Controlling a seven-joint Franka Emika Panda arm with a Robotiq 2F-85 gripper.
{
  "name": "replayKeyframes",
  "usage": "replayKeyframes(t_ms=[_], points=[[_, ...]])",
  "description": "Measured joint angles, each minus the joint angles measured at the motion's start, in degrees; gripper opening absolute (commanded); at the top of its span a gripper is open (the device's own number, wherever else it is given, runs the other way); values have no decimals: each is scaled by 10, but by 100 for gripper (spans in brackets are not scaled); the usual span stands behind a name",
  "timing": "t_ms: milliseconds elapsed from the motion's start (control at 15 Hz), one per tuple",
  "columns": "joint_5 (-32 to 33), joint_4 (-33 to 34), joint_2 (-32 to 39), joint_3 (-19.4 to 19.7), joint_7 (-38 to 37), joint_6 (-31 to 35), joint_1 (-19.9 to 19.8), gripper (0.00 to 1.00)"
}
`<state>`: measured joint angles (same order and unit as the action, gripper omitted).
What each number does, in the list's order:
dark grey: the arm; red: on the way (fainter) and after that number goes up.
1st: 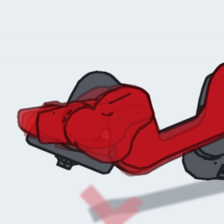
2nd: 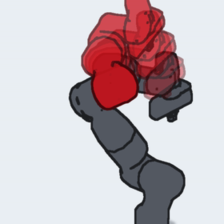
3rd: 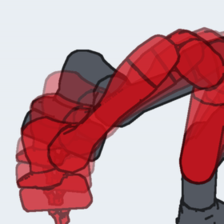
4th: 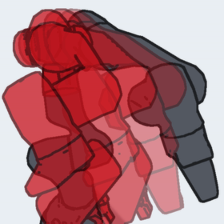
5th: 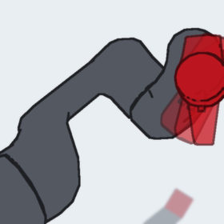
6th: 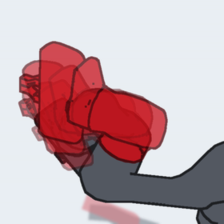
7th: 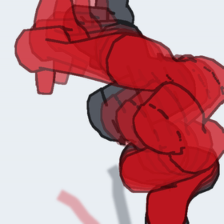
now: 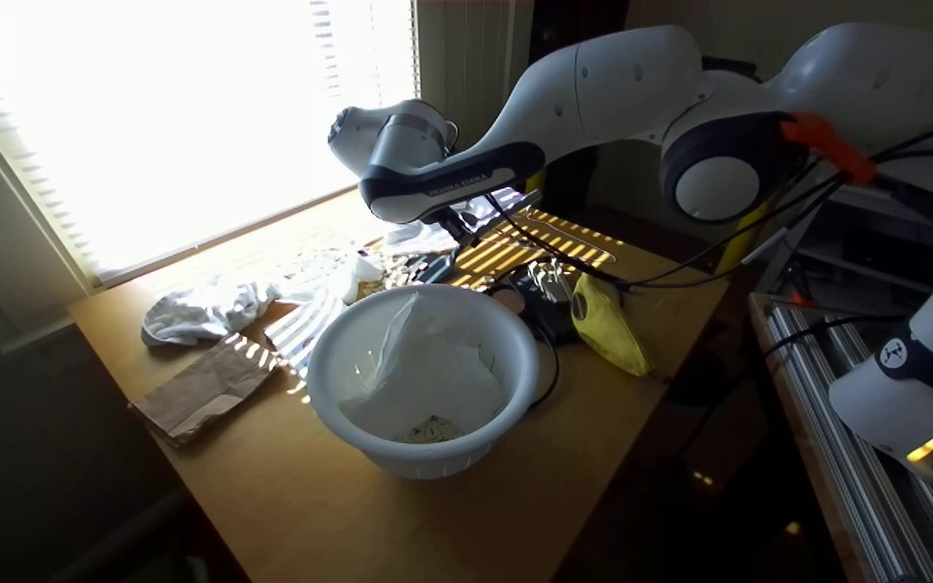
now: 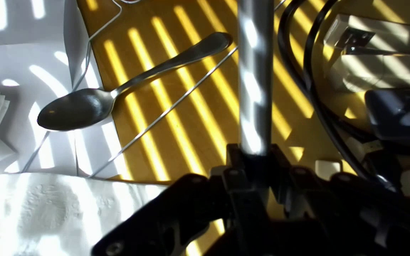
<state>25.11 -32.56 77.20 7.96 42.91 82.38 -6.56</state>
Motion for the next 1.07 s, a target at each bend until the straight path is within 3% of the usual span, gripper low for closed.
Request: replayKeyframes(t_ms=[467, 1067], points=[[-44, 43, 21, -10, 6, 1, 10, 6], [-68, 66, 24, -3, 37, 36, -16, 6]])
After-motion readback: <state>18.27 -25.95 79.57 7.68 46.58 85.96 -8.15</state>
